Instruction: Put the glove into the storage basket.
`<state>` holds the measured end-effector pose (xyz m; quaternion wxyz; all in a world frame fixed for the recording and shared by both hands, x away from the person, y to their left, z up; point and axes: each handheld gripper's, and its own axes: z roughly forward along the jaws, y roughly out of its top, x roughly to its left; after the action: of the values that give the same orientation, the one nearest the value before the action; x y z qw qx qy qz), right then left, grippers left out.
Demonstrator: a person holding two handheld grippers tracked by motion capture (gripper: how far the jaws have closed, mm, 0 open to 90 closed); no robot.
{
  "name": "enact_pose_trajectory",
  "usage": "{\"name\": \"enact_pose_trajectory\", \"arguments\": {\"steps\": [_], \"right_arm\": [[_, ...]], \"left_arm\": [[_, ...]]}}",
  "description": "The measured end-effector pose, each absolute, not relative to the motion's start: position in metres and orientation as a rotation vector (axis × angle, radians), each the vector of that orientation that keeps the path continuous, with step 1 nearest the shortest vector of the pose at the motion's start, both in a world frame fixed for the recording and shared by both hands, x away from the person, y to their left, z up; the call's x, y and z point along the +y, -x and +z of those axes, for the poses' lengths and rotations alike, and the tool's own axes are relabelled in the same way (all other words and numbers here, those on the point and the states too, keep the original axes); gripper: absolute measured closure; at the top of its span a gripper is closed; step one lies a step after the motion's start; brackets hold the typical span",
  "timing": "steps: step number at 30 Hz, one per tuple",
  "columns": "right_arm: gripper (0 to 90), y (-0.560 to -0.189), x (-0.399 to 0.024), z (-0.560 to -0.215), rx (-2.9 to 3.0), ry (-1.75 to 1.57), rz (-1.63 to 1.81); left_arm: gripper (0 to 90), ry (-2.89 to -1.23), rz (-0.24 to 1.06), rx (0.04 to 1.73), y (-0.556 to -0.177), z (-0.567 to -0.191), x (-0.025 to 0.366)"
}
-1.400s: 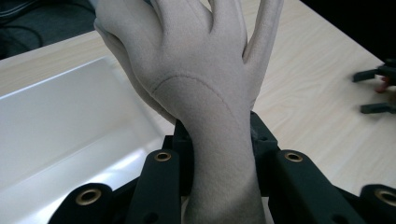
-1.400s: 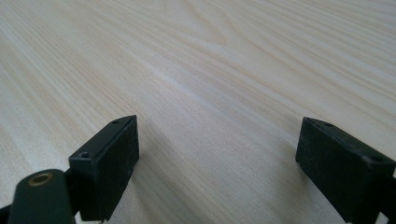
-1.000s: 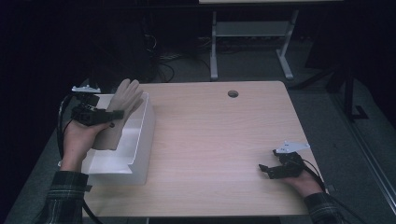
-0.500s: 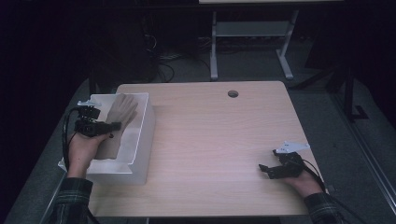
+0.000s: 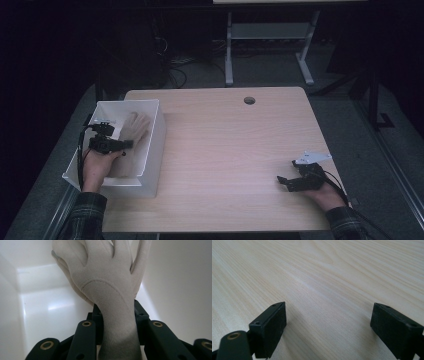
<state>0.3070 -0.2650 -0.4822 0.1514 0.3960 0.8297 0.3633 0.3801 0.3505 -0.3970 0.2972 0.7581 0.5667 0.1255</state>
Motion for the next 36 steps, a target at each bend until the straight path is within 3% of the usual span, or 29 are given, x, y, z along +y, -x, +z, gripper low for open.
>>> {"name": "enact_pose_trajectory", "arguments": {"steps": [12, 13, 15, 16, 19, 23, 36], "right_arm": [[12.7, -0.307, -0.265, -0.482, 2.384, -1.133, 1.043], [12.7, -0.307, -0.265, -0.482, 2.385, -1.133, 1.043], [12.7, -0.307, -0.265, -0.482, 2.385, -1.133, 1.044], [12.7, -0.307, -0.265, -0.482, 2.385, -1.133, 1.044], [12.7, -0.307, -0.265, -0.482, 2.386, -1.132, 1.044], [12.7, -0.307, -0.265, -0.482, 2.386, -1.132, 1.044], [12.7, -0.307, -0.264, -0.482, 2.386, -1.135, 1.045]], "left_arm": [[63.6, -2.085, 0.303, 1.528, -0.385, -0.419, 0.347], [57.7, -2.086, 0.305, 1.546, -0.385, -0.421, 0.347], [54.9, -2.091, 0.305, 1.551, -0.386, -0.422, 0.348], [43.4, -2.079, 0.299, 1.55, -0.387, -0.423, 0.349], [30.7, -2.057, 0.346, 1.55, -0.387, -0.422, 0.351], [19.4, -2.057, 0.393, 1.554, -0.387, -0.412, 0.352], [16.9, -2.015, 0.461, 1.402, -0.383, -0.347, 0.335]]}}
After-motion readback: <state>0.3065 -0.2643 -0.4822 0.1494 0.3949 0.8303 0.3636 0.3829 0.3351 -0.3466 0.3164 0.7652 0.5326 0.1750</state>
